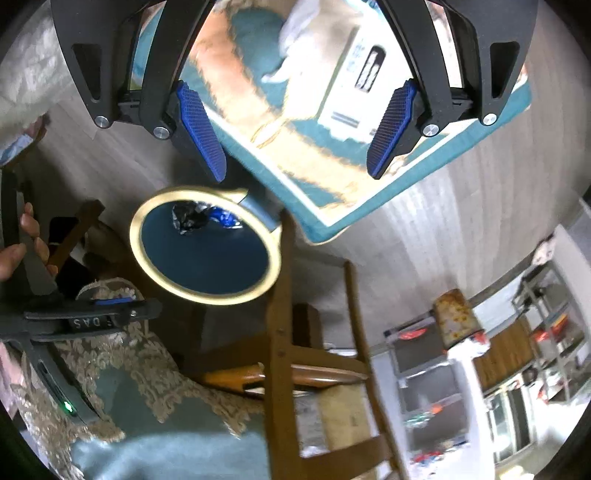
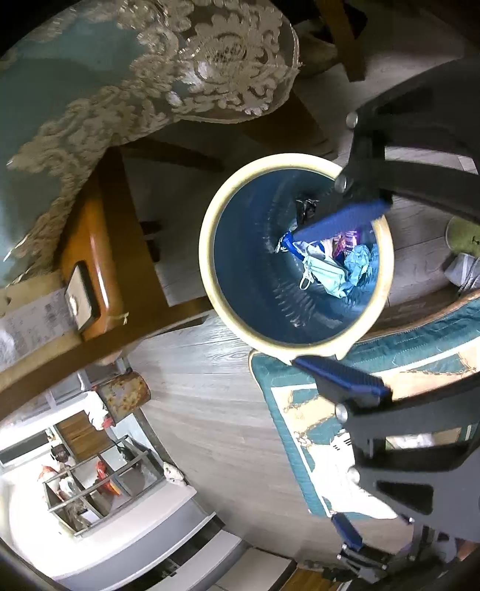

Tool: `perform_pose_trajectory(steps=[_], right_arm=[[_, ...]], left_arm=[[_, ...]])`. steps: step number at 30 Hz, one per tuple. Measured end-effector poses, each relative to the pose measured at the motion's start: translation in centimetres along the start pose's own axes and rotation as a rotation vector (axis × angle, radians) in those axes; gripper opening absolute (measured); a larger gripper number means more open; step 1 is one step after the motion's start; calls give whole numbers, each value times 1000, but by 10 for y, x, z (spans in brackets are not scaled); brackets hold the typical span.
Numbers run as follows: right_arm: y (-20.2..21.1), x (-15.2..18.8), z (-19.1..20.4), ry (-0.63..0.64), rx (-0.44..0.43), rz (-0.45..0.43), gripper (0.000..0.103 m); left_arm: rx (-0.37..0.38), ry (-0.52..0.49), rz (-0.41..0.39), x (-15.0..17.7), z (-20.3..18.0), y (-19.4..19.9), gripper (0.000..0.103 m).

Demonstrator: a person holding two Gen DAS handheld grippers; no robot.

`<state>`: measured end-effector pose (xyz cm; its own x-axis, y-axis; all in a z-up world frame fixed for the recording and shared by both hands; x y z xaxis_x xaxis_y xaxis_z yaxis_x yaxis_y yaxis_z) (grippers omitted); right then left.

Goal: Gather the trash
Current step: 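Move both tools back over the cushion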

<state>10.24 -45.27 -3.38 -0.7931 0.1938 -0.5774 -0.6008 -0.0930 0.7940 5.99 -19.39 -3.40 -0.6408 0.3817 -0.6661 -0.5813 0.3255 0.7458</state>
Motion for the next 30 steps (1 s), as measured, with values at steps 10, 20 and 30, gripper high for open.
perform_pose_trajectory(steps=[10, 20, 30], right_arm=[[10, 24, 68, 44, -68, 4, 87], [-11, 65, 151, 132, -108, 79, 87], [-51, 110, 198, 192, -95, 198, 87]], left_arm=[[-109, 152, 2, 45, 74, 51, 85], [-197, 268, 55, 112, 126, 78, 85], [-143, 361, 144, 171, 136, 59, 89]])
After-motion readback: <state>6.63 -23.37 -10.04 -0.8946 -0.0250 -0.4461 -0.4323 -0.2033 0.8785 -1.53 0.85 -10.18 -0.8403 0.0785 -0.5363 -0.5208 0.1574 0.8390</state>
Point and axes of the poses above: each gripper's, at about its wrist camera, not at the fingertips, and y roughly against the way its jaws point, z to its left, x to its underside, the point moved 3 cm from there along -y, roughly the way its jaws point, and after that the axes turned 5 degrees about y, right-handed, at the moved point
